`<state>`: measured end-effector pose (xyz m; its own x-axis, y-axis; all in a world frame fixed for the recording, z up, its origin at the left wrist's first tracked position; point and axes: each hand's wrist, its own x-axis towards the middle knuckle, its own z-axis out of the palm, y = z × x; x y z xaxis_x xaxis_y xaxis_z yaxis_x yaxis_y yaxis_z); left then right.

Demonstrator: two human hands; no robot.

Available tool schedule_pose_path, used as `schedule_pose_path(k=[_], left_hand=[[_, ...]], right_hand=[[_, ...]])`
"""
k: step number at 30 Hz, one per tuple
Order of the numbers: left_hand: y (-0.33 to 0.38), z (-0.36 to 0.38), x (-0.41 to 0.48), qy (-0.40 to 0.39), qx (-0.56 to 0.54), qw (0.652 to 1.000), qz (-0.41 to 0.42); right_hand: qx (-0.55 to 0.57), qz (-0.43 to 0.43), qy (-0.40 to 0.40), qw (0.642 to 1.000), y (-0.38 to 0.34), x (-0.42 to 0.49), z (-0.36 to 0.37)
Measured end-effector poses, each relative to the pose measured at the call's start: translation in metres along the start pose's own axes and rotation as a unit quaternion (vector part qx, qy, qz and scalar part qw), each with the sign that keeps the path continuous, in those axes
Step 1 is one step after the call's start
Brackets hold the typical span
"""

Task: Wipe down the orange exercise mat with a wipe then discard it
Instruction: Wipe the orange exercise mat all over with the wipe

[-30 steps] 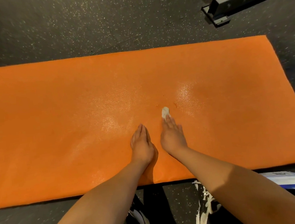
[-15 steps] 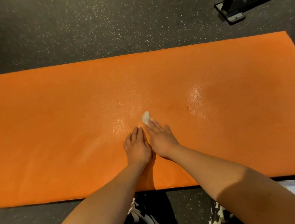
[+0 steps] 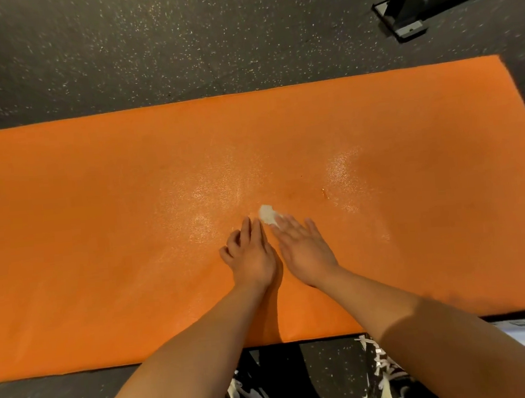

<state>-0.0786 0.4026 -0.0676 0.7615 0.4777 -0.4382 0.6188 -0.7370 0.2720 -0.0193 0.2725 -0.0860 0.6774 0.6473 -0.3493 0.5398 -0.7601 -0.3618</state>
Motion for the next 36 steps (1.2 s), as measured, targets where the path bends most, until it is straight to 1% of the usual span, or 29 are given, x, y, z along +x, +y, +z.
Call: schedule_pose_path(k=[1, 3, 4, 5, 7, 9, 10, 11, 12, 14, 15, 16, 17, 19, 21, 22, 23, 24, 26, 28, 29, 30, 31, 32, 34, 36], left_hand=[[0.005, -0.001, 0.001, -0.003, -0.001, 1.0, 0.001], [0.018, -0.004, 0.004, -0.014, -0.001, 1.0, 0.028], [0.024, -0.004, 0.006, -0.022, -0.003, 0.999, 0.044], [0.028, -0.004, 0.008, -0.03, -0.009, 0.998, 0.052], [0.028, -0.002, 0.009, -0.046, -0.021, 0.997, 0.052], [0.021, -0.001, 0.009, -0.056, -0.012, 0.996, 0.066], [0.017, 0.0, 0.009, -0.059, -0.005, 0.996, 0.074], [0.015, 0.001, 0.009, -0.057, 0.001, 0.995, 0.078], [0.015, 0.001, 0.009, -0.055, 0.002, 0.996, 0.076], [0.02, 0.002, 0.01, -0.054, -0.003, 0.996, 0.065], [0.024, 0.003, 0.01, -0.055, -0.003, 0.997, 0.059], [0.027, 0.004, 0.01, -0.058, -0.002, 0.997, 0.054], [0.03, 0.003, 0.01, -0.063, -0.002, 0.997, 0.05], [0.033, 0.002, 0.012, -0.06, -0.014, 0.997, 0.052], [0.034, 0.001, 0.013, -0.042, -0.023, 0.997, 0.061], [0.034, 0.001, 0.015, -0.031, -0.021, 0.997, 0.063], [0.033, 0.001, 0.017, -0.024, -0.014, 0.998, 0.061], [0.031, 0.002, 0.019, -0.023, -0.007, 0.998, 0.056], [0.03, 0.003, 0.025, -0.039, 0.003, 0.998, 0.048], [0.028, 0.003, 0.028, -0.048, 0.004, 0.998, 0.046], [0.028, 0.004, 0.029, -0.049, 0.001, 0.998, 0.044], [0.028, 0.004, 0.028, -0.048, -0.003, 0.998, 0.042], [0.028, 0.004, 0.028, -0.046, -0.007, 0.998, 0.041], [0.028, 0.005, 0.027, -0.044, -0.012, 0.998, 0.042], [0.026, 0.006, 0.027, -0.043, -0.025, 0.998, 0.046], [0.021, 0.006, 0.029, -0.044, -0.037, 0.997, 0.05]], right_hand=[[0.006, 0.046, 0.018, 0.999, 0.006, 0.002, -0.003], [0.033, 0.154, 0.042, 0.987, 0.011, 0.006, -0.012], [0.052, 0.177, 0.045, 0.982, 0.008, 0.009, -0.014], [0.066, 0.17, 0.038, 0.983, 0.002, 0.01, -0.014], [0.078, 0.099, 0.008, 0.992, -0.009, 0.005, -0.011], [0.055, 0.035, -0.013, 0.998, -0.004, -0.002, -0.01], [0.033, 0.027, -0.015, 0.999, 0.004, -0.006, -0.011], [0.013, 0.041, -0.007, 0.999, 0.014, -0.009, -0.013], [0.004, 0.076, 0.008, 0.997, 0.025, -0.011, -0.016], [0.017, 0.176, 0.035, 0.984, 0.039, -0.013, -0.024], [0.025, 0.211, 0.045, 0.976, 0.041, -0.012, -0.025], [0.036, 0.221, 0.05, 0.973, 0.036, -0.011, -0.023], [0.048, 0.206, 0.048, 0.976, 0.028, -0.009, -0.022], [0.066, 0.125, 0.024, 0.99, 0.008, -0.007, -0.015], [0.056, 0.048, -0.006, 0.997, -0.002, -0.008, -0.011], [0.042, 0.031, -0.008, 0.999, 0.002, -0.008, -0.01], [0.025, 0.031, 0.002, 0.999, 0.01, -0.008, -0.01], [0.01, 0.051, 0.021, 0.998, 0.022, -0.009, -0.011], [0.009, 0.146, 0.066, 0.987, 0.047, -0.009, -0.016], [0.052, 0.238, 0.082, 0.967, 0.062, -0.002, -0.024], [0.07, 0.257, 0.082, 0.96, 0.06, 0.005, -0.027], [0.08, 0.257, 0.079, 0.96, 0.054, 0.013, -0.029], [0.086, 0.238, 0.071, 0.965, 0.044, 0.021, -0.03], [0.088, 0.202, 0.056, 0.974, 0.031, 0.027, -0.031], [0.078, 0.099, 0.011, 0.992, 0.008, 0.034, -0.03], [0.043, 0.022, -0.023, 0.999, 0.003, 0.039, -0.029]])
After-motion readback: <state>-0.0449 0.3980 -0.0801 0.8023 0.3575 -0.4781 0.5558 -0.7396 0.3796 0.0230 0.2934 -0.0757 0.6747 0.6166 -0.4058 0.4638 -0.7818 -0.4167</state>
